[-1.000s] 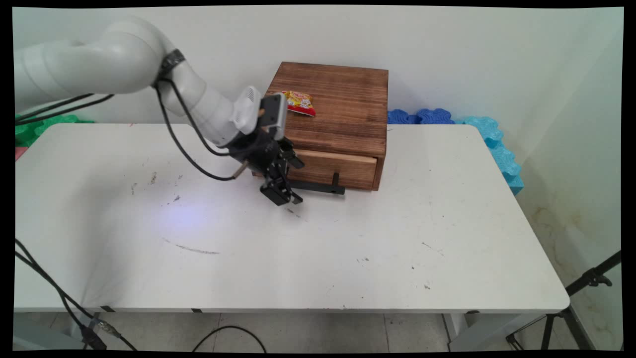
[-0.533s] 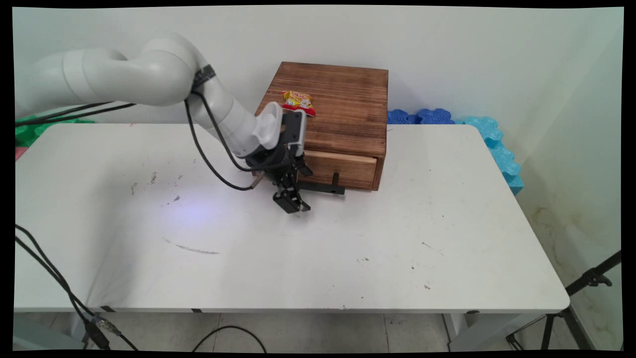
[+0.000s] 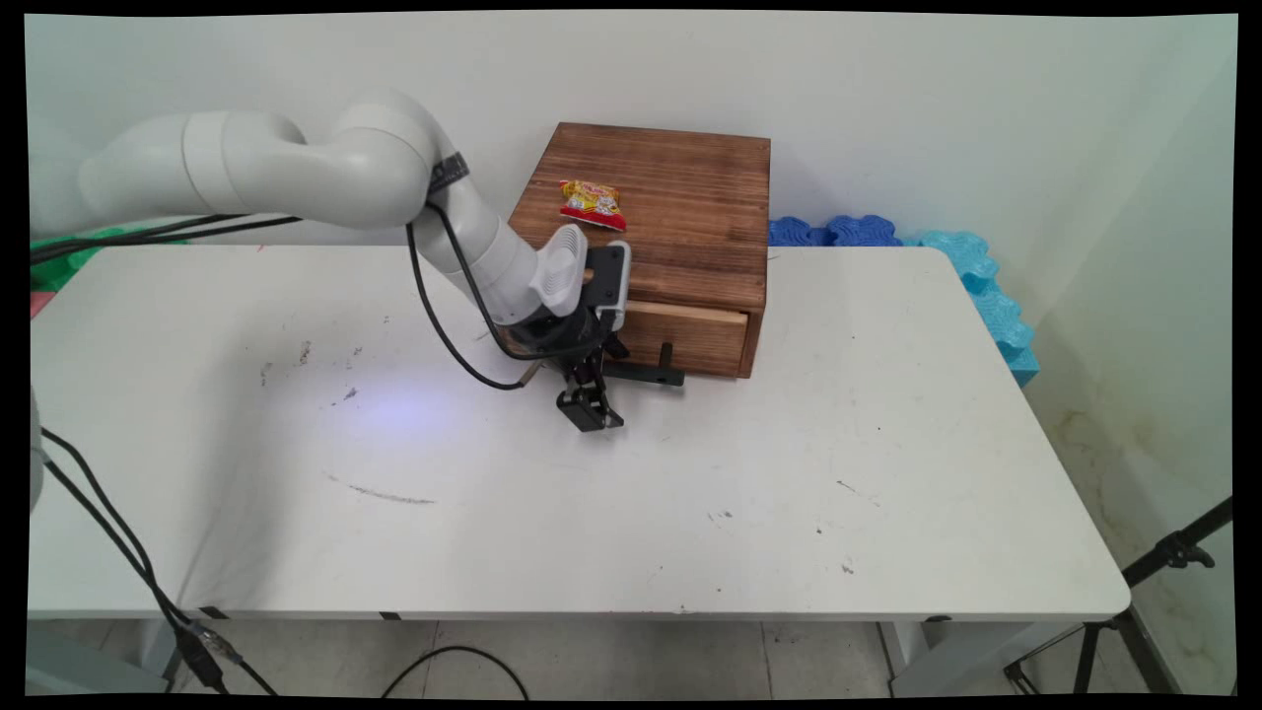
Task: Open the drawer
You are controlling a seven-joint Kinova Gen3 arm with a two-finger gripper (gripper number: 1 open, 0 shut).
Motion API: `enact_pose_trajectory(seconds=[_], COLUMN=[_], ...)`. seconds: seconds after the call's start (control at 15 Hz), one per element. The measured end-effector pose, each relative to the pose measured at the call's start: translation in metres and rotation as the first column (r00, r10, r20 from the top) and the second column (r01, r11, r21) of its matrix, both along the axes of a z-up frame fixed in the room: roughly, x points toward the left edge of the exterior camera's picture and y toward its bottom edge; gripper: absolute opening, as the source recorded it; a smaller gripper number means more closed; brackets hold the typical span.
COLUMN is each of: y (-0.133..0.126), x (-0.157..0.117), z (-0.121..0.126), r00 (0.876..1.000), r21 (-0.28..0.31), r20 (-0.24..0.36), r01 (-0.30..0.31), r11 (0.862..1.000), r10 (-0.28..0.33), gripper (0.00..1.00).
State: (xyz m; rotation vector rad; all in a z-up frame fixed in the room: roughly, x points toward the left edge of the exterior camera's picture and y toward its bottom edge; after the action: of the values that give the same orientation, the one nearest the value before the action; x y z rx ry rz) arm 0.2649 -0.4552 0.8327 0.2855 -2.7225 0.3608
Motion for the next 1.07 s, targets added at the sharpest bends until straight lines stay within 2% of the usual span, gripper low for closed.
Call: enact_pose_trajectory(seconds=[1.07], y=[-0.003], x=[-0.010], z=[-0.017], r00=[0.999], r21=[0.015], r20=[0.044], r01=[0.020], r11=[1.000], r10=[-0.021], gripper=[1.00])
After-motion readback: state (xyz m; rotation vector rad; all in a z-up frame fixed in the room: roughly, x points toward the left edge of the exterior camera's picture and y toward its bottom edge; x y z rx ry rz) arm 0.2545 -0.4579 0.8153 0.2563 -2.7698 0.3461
